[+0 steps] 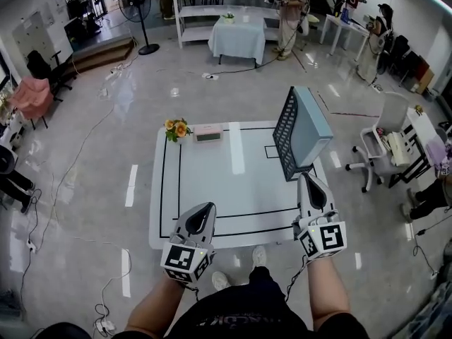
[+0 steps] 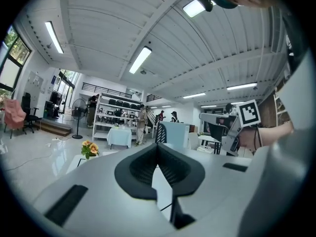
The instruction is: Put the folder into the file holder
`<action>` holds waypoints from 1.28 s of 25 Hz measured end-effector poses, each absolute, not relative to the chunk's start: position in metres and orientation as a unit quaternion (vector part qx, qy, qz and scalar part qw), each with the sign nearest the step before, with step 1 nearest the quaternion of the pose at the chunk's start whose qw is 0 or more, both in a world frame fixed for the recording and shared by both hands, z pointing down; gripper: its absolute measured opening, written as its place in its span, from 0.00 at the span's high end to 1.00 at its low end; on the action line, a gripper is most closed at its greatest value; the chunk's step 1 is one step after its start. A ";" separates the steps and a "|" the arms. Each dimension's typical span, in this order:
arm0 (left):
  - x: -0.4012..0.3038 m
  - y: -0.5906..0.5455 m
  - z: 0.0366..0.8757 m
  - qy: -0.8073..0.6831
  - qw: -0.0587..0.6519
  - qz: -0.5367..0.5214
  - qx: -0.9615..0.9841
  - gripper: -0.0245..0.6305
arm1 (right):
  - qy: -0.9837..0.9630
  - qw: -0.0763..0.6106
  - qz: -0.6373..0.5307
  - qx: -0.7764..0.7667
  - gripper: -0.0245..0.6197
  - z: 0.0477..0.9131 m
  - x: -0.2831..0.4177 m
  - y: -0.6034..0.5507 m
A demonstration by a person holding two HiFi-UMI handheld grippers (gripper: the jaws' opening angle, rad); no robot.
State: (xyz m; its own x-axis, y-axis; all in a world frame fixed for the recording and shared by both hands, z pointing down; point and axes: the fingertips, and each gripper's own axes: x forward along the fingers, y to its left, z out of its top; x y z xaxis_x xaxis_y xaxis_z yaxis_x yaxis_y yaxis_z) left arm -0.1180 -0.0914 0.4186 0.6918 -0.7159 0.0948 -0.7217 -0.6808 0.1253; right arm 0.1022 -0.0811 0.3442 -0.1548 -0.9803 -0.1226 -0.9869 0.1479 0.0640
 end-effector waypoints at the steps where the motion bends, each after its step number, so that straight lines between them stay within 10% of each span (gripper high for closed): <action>1: -0.118 -0.088 0.420 -0.392 0.079 0.019 0.916 0.96 | 0.763 0.022 0.060 -0.643 0.96 0.347 0.096 -0.077; 32: 0.084 0.085 0.426 -0.466 0.076 0.020 0.882 0.96 | 0.878 -0.010 -0.013 -0.477 0.96 0.405 0.216 0.075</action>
State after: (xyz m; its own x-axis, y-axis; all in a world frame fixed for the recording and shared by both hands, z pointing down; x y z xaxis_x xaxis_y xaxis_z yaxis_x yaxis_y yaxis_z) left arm 0.0835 0.0852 0.4260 0.5656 -0.8177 0.1067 -0.8239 -0.5550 0.1146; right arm 0.2158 0.0748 0.4055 -0.5438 -0.8387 0.0299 -0.8392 0.5437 -0.0140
